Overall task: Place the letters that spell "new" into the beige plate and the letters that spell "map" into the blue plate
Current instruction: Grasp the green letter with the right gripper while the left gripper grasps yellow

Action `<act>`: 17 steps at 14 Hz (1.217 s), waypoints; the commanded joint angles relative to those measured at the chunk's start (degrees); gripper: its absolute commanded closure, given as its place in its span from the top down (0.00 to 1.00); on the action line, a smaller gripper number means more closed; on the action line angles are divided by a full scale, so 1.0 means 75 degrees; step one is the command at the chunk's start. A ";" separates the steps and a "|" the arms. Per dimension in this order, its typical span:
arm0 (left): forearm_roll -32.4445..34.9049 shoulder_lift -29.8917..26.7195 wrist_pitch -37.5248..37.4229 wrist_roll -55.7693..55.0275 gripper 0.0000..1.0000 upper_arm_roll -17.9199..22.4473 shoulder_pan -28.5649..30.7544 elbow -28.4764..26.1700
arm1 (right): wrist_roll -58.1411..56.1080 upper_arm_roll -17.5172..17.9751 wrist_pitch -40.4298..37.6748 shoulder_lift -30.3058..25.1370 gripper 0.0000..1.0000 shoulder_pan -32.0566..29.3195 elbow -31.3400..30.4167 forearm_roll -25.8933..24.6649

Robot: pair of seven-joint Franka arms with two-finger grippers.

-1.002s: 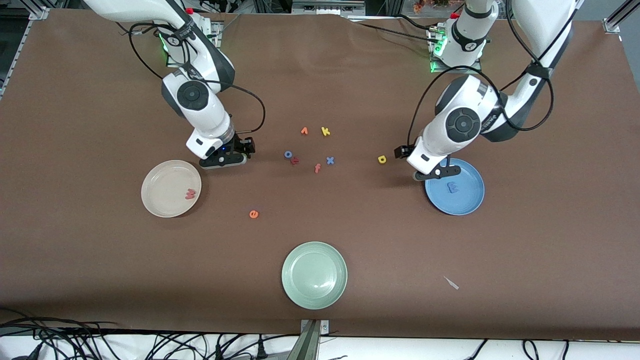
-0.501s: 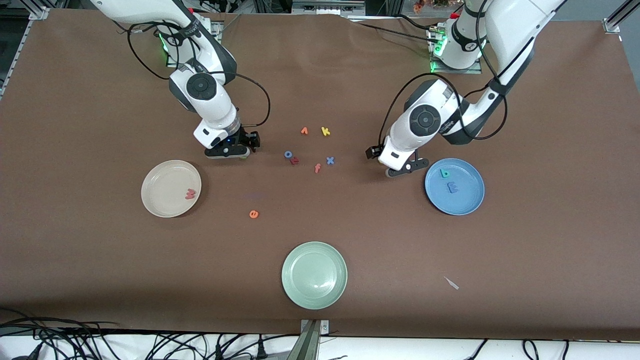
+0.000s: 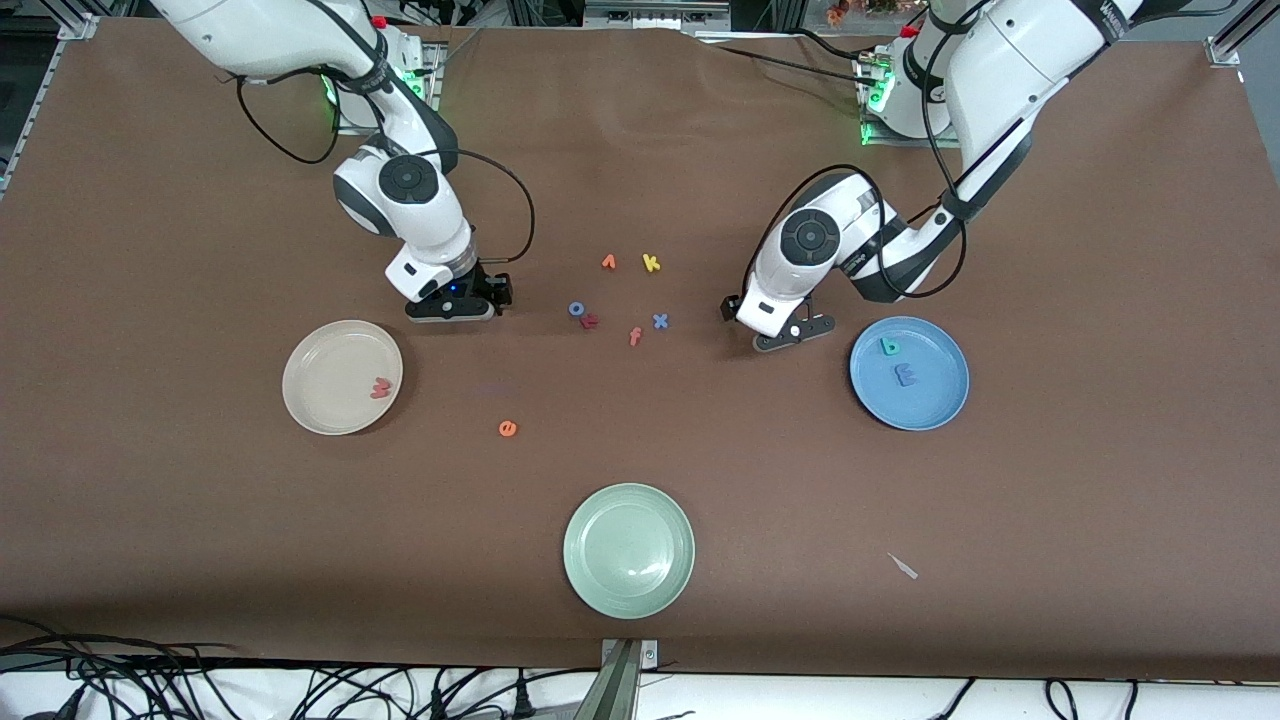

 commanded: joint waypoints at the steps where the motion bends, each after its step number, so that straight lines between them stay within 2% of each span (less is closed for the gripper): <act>1: 0.0460 0.0154 0.0163 -0.0170 0.72 0.0083 -0.0017 0.0019 | 0.0700 0.0013 0.0146 0.0113 0.77 0.0027 0.0076 -0.0436; 4: 0.0472 0.0131 0.0163 -0.0170 0.24 0.0071 -0.0005 0.0019 | 0.0889 0.0013 0.0134 0.0113 0.74 0.0168 0.0088 -0.0448; 5: 0.0472 0.0131 0.0163 -0.0170 0.11 0.0071 0.0006 0.0019 | 0.0901 0.0013 0.0134 0.0113 0.69 0.0191 0.0088 -0.0448; 6: 0.0472 0.0119 0.0128 -0.0159 0.04 0.0071 0.0018 0.0042 | 0.0901 0.0013 0.0134 0.0113 0.60 0.0203 0.0088 -0.0460; 9: 0.0472 -0.0173 -0.0338 -0.0077 0.01 0.0013 0.0112 0.0113 | 0.0901 0.0013 0.0134 0.0113 0.31 0.0203 0.0077 -0.0472; 12: 0.0333 -0.0723 -0.1439 0.0307 0.01 -0.0023 0.0193 0.0428 | 0.0820 0.0001 0.0122 0.0113 0.14 0.0191 0.0088 -0.0507; 13: 0.0320 -0.0806 -0.1802 0.0658 0.01 -0.0081 0.0345 0.0510 | 0.0622 0.0001 0.0076 0.0089 0.13 0.0180 0.0228 -0.0507; 15: 0.0308 -0.1005 -0.2389 0.1396 0.01 -0.0478 0.0964 0.0651 | 0.0165 0.0013 -0.0740 0.0077 0.13 0.0133 0.0730 -0.0542; 17: 0.0308 -0.1018 -0.3080 0.2263 0.02 -0.1156 0.1958 0.0908 | -0.0373 0.0048 -0.1643 0.0077 0.13 0.0133 0.1328 -0.0542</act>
